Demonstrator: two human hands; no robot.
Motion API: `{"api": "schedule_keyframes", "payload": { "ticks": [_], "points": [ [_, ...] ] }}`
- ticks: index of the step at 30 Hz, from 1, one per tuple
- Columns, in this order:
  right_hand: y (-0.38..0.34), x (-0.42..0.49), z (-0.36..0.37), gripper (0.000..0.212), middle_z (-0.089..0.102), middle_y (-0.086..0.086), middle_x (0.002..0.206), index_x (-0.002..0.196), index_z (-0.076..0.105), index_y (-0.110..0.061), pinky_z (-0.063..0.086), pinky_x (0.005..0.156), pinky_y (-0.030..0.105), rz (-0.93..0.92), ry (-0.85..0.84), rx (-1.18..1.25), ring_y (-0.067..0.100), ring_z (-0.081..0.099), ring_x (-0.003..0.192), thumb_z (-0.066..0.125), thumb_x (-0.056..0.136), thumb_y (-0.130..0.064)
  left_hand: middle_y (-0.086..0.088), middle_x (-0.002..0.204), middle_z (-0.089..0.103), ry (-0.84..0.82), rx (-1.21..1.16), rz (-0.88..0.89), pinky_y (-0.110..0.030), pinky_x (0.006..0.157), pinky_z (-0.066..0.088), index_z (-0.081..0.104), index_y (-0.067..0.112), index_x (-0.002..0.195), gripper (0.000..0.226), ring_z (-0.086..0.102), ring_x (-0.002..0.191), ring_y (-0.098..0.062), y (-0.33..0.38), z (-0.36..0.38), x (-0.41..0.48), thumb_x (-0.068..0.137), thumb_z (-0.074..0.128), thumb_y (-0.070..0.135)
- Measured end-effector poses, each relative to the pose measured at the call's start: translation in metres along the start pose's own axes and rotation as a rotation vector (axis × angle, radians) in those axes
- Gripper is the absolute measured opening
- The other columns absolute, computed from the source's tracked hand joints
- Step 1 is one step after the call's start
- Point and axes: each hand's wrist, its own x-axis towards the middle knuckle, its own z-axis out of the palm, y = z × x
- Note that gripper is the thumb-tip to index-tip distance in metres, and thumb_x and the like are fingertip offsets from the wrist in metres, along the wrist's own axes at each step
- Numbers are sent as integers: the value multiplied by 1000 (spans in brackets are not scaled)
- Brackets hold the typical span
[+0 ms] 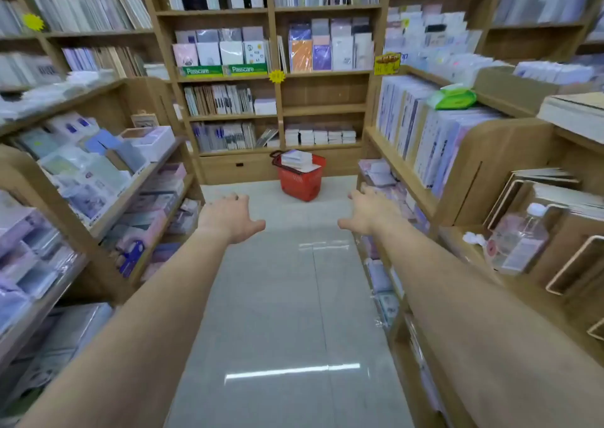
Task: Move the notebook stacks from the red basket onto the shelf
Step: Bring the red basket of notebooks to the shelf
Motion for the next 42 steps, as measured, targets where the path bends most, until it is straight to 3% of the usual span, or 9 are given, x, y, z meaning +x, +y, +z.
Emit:
{"api": "schedule_keyframes", "payload": {
  "ticks": [9,12,21,42],
  "points": [
    [36,-22,103,81,44,13,150,149,43,-21,40,106,47,36,-219,5,36,43,137,64,84,-64,-9,150,44,-304,-19,8,-46,104,43,37,16,150,81,44,136,-32,33,103,-32,89,50,66],
    [52,-20,130,83,46,15,149,149,44,-18,39,110,46,26,-281,-4,38,43,136,63,84,-65,-9,151,43,-343,-46,-17,-46,106,42,38,16,150,80,43,136,-32,47,127,-38,88,51,66],
    [82,18,171,78,42,14,150,149,43,-16,44,104,44,-7,-399,0,35,46,134,63,87,-60,-11,152,42,-459,-74,-76,-48,106,43,38,15,150,80,44,136,-33,71,179,-22,90,51,65],
    [-45,377,182,77,41,13,150,152,39,-19,47,102,50,57,-475,-57,35,45,134,64,88,-55,-11,150,44,-498,-67,33,-48,103,44,37,15,151,78,45,133,-33,-62,226,364,91,49,64]
  ]
}}
